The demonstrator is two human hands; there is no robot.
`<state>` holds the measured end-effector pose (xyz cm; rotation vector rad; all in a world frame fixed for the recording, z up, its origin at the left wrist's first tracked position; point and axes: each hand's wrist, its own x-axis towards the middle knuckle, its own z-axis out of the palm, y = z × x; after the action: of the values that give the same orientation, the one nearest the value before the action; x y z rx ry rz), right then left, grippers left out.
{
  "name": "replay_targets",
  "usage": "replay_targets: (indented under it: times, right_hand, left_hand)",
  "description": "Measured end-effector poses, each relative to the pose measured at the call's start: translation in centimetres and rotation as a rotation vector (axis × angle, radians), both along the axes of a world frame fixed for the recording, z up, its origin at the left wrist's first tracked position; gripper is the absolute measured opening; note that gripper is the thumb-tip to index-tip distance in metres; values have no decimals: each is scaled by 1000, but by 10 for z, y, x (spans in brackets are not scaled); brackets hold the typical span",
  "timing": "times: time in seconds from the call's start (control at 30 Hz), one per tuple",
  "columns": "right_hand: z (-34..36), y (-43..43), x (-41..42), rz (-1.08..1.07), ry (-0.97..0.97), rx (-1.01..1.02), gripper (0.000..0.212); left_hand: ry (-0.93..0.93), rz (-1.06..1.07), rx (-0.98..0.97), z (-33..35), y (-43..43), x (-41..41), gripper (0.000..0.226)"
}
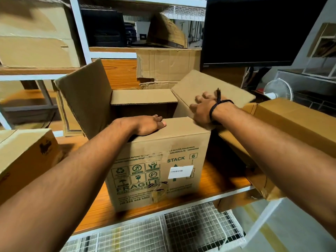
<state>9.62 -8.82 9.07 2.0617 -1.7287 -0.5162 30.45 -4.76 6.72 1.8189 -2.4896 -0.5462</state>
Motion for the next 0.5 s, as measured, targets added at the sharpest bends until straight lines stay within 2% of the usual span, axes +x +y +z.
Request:
replay_targets:
  times: [0.13,0.23,0.37,0.4,0.47,0.5]
  right_hand:
    - [-8,-8,-26,-20,-483,263,56]
    - [-19,-8,-34,-41,-699,327,55]
    - [-29,1,-31,-93,-1198,397,50]
    - [-29,4,-29,-93,-1269,409,50]
    - [-28,3,-24,-80,-1184,390,46]
    - [-24,0,-22,-66,-1041,353,44]
  left_hand:
    - [7,5,7,-2,0,2,57]
    - [8,12,5,-3,-1,2,57]
    - [20,22,-2,-5,0,4,56]
    - [25,32,-4,-6,0,6,56]
    - [33,51,-8,-8,-1,9,56]
    - [41,59,-10,-8,-1,10,56]
